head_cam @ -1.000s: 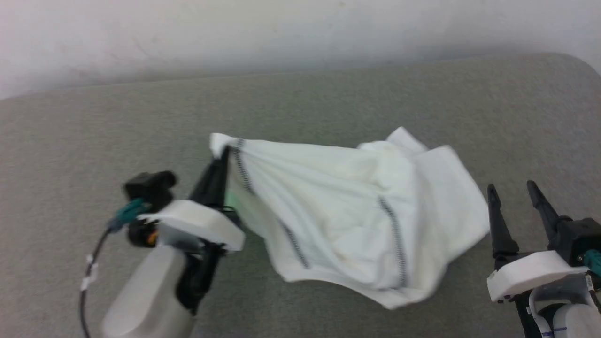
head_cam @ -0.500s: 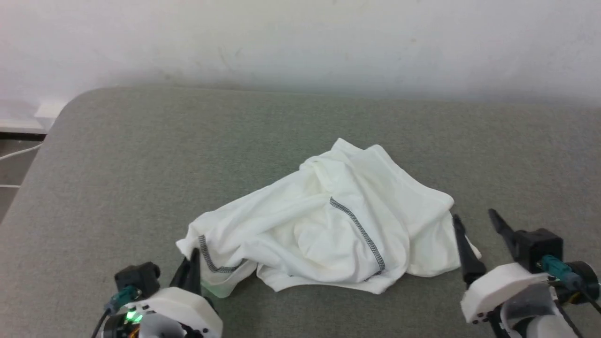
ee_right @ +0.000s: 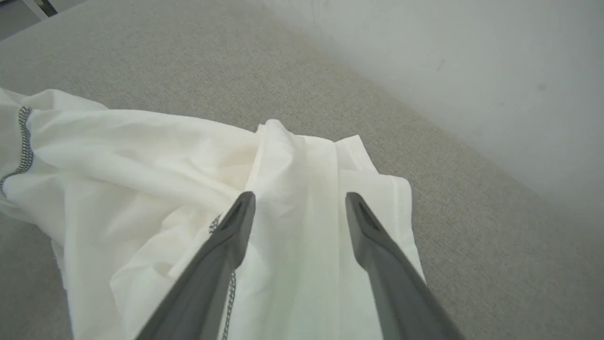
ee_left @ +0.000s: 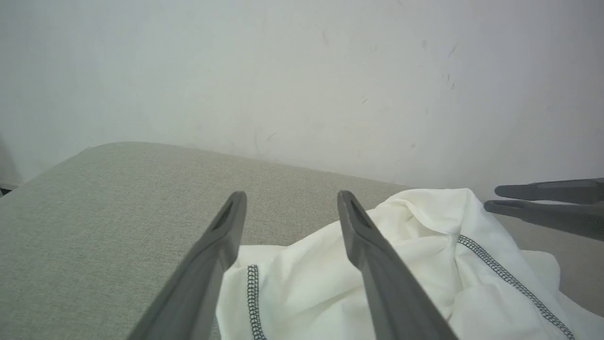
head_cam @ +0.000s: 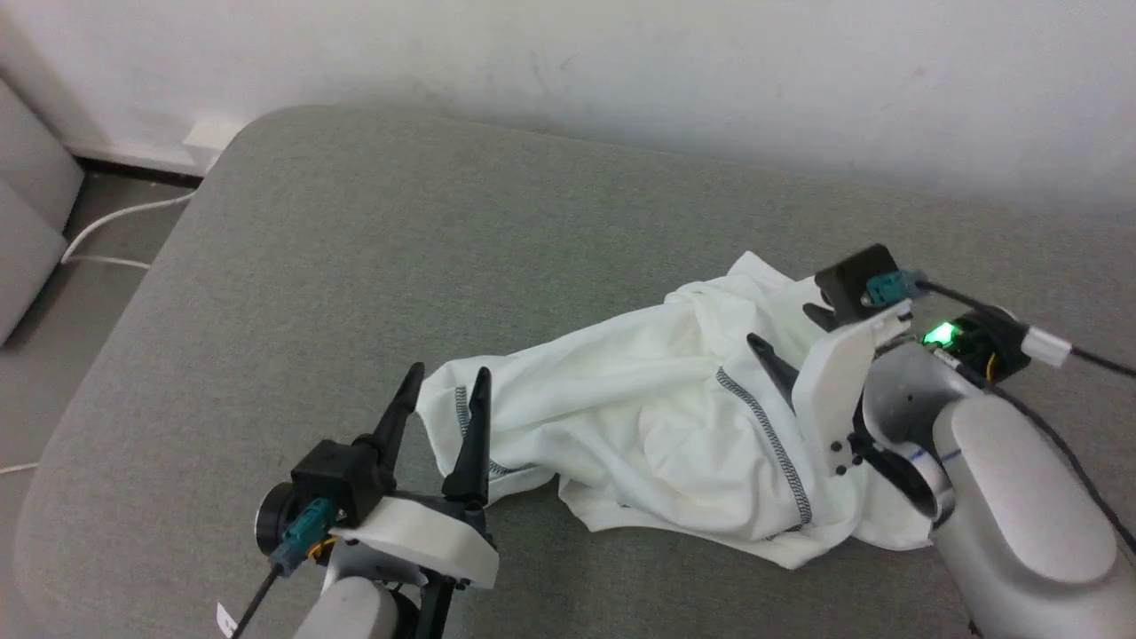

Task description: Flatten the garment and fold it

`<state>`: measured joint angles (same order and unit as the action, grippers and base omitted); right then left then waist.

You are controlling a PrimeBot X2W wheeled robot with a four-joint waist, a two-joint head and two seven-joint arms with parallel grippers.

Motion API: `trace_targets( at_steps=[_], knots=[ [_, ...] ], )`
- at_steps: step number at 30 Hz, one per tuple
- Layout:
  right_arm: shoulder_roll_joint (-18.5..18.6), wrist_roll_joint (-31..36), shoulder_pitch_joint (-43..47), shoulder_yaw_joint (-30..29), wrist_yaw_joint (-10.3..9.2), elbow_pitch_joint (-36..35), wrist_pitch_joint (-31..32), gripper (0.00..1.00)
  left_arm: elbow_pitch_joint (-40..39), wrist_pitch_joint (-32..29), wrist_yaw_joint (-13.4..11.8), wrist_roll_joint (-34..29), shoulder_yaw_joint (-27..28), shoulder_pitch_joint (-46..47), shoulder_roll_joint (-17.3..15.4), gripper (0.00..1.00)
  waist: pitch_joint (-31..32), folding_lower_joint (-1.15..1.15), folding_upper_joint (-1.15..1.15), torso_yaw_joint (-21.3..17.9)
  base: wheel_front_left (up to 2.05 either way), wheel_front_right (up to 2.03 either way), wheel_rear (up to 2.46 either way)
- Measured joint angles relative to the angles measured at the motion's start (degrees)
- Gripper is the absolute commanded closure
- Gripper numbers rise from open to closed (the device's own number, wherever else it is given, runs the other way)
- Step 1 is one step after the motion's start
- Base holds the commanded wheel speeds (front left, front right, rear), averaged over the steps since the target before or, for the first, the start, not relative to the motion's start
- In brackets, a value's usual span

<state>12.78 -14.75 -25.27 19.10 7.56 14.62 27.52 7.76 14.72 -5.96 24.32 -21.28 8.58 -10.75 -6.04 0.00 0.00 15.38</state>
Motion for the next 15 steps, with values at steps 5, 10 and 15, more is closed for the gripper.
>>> trace_targets(
  at_steps=[5, 10, 15],
  knots=[
    [0.69, -0.92, -7.24, 2.38, -0.01, 9.51, 6.26, 0.00, 0.98, 0.01, 1.98, -2.45, 0.67, -0.79, 3.15, 0.00, -0.80, 0.00, 0.00, 3.63, 0.00, 0.00, 0.00],
    [1.48, -0.91, -10.20, 5.48, -0.01, 17.07, 8.16, 0.00, 2.48, 0.00, 3.72, -3.89, 1.78, -1.48, 4.80, 0.00, -1.23, 0.00, 0.00, 6.59, 0.00, 0.00, 0.00],
    [2.25, -0.30, -11.28, 4.99, -0.01, 20.27, 1.49, 1.00, 3.19, 0.01, 4.56, -4.80, 3.45, -1.76, 5.71, 0.00, -1.17, 0.00, 0.00, 7.51, 0.00, 0.00, 0.00]
  ],
)
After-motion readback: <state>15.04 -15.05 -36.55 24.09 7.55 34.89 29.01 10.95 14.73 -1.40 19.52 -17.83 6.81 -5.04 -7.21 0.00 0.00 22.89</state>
